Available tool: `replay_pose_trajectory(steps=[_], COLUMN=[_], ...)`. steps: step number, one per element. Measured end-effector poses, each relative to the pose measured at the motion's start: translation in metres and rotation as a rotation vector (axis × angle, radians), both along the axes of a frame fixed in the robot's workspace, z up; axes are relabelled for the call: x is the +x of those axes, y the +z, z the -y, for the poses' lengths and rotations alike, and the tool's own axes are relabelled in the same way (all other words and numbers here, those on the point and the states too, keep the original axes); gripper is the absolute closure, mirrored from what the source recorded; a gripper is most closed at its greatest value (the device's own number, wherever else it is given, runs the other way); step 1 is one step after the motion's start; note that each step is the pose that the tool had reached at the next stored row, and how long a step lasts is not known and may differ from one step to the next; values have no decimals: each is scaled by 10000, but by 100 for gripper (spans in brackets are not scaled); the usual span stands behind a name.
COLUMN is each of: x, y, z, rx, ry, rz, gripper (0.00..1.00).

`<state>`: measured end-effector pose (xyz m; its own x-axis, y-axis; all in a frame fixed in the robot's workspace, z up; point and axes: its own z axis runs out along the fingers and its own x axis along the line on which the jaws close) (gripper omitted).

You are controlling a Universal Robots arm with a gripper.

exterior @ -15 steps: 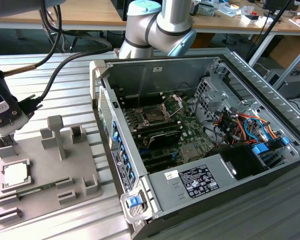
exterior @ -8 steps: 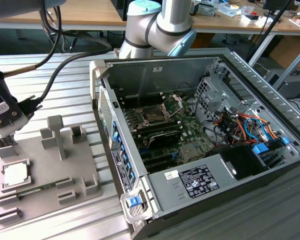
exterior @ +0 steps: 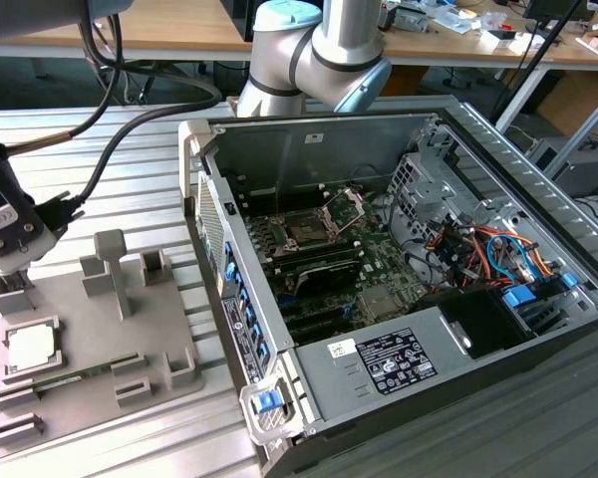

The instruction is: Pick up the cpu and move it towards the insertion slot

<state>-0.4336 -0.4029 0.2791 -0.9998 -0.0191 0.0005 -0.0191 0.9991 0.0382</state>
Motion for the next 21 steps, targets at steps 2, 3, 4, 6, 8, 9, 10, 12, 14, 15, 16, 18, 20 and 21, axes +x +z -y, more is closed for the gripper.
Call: replay_pose_trajectory(steps=[2,3,4,6,8,9,10,12,14,15,16,18,20,21], x=[-1,-2,-2,-3,-5,-5,-6,-7,-8,-9,-10,-12,-14,-15], y=[-4,-5,-7,-11,-17,-19,-21,-26,-29,-32,-34,-39,-42,-44], z=[0,0,0,0,0,0,0,0,0,0,0,0,0,0], rx=[0,0,0,0,1,0,0,0,0,0,0,1,0,0], ry=[0,0,0,0,0,0,0,0,0,0,0,0,0,0], rz=[0,-1,-1,0,0,0,0,0,0,0,0,0,0,-1], gripper=[89,89,89,89,89,89,89,89,89,89,89,89,89,89])
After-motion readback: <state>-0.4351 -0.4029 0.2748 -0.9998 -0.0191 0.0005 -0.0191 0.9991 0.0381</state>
